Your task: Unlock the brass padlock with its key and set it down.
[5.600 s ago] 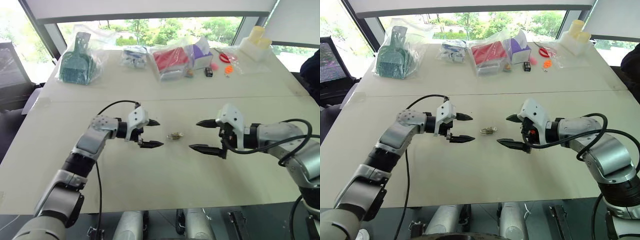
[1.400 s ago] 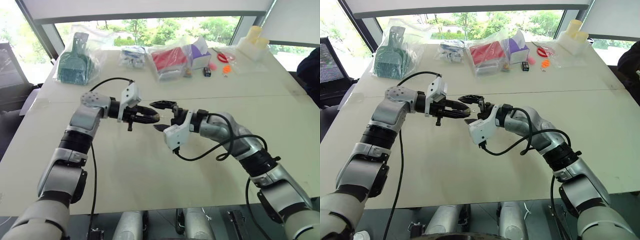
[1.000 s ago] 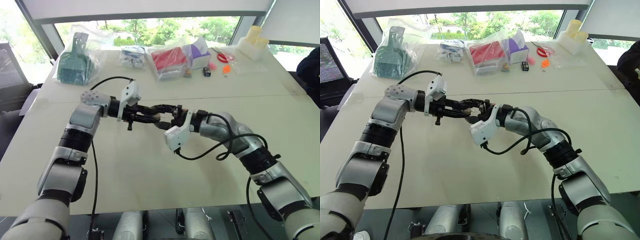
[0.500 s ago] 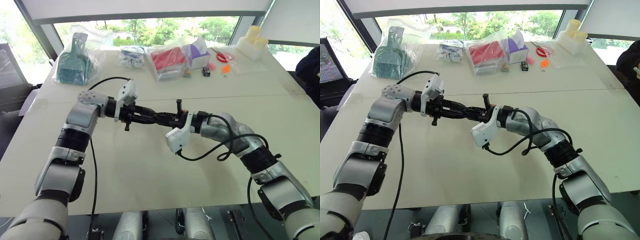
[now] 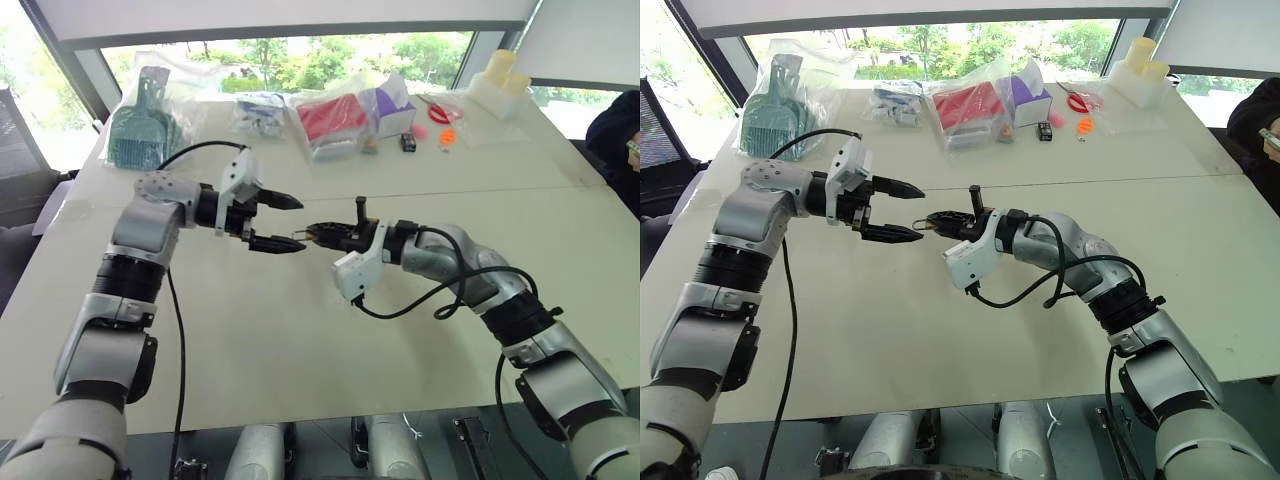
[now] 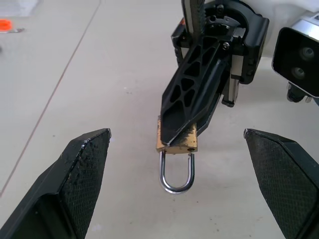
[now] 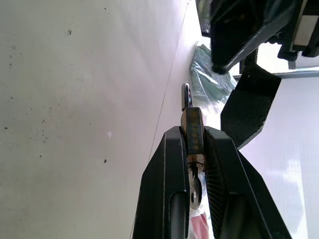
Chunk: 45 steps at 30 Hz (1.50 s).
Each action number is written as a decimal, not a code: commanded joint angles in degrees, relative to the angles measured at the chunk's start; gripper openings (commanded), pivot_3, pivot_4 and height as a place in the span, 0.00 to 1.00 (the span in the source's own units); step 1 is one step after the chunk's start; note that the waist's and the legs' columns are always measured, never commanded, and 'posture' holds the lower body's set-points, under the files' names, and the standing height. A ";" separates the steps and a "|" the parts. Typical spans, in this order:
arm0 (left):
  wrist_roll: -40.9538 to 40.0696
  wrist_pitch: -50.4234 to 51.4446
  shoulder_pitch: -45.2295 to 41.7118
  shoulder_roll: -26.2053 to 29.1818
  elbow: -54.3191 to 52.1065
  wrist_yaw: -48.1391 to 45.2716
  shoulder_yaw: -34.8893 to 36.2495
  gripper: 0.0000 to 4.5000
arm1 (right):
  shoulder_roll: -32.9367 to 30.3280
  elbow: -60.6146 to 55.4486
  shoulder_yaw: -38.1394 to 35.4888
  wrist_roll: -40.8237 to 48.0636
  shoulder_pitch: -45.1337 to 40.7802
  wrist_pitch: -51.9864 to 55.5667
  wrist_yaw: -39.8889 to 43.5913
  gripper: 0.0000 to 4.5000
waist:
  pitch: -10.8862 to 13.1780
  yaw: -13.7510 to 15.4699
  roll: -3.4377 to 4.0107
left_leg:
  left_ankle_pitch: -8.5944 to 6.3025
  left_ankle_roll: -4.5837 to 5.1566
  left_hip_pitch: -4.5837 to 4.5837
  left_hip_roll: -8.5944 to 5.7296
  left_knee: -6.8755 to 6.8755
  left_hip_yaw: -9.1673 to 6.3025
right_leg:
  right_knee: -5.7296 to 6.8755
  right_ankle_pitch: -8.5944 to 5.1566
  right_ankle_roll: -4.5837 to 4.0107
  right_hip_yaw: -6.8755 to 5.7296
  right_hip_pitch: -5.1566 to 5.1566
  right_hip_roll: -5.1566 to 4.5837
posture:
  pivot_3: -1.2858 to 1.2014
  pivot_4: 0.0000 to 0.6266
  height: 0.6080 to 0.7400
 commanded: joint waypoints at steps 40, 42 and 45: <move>3.15 -7.42 2.79 -1.90 2.26 4.60 -1.42 0.01 | 0.80 -3.19 -1.71 2.52 -0.84 0.94 1.35 0.00 | 0.00 0.10 0.00 | 0.01 -0.01 0.00 -0.01 0.01 0.02 | 0.00 0.00 0.00 0.01 0.00 0.00 | 0.52 0.24 1.00; 3.26 -7.80 2.78 -1.95 2.65 4.71 -1.32 0.01 | 0.82 -3.17 -1.72 2.59 -0.85 1.00 1.38 0.00 | 0.00 0.08 0.00 | 0.01 -0.01 0.00 -0.01 0.01 0.02 | 0.00 0.00 0.00 0.01 0.00 0.00 | 0.52 0.24 1.00; 3.34 -8.45 2.48 -2.11 3.63 5.48 -0.93 0.01 | 0.81 -2.98 -1.73 2.63 -0.97 0.96 1.38 0.00 | 0.00 0.07 0.00 | 0.01 -0.01 0.00 -0.01 0.01 0.02 | 0.00 0.00 0.00 0.01 0.00 0.00 | 0.52 0.24 1.00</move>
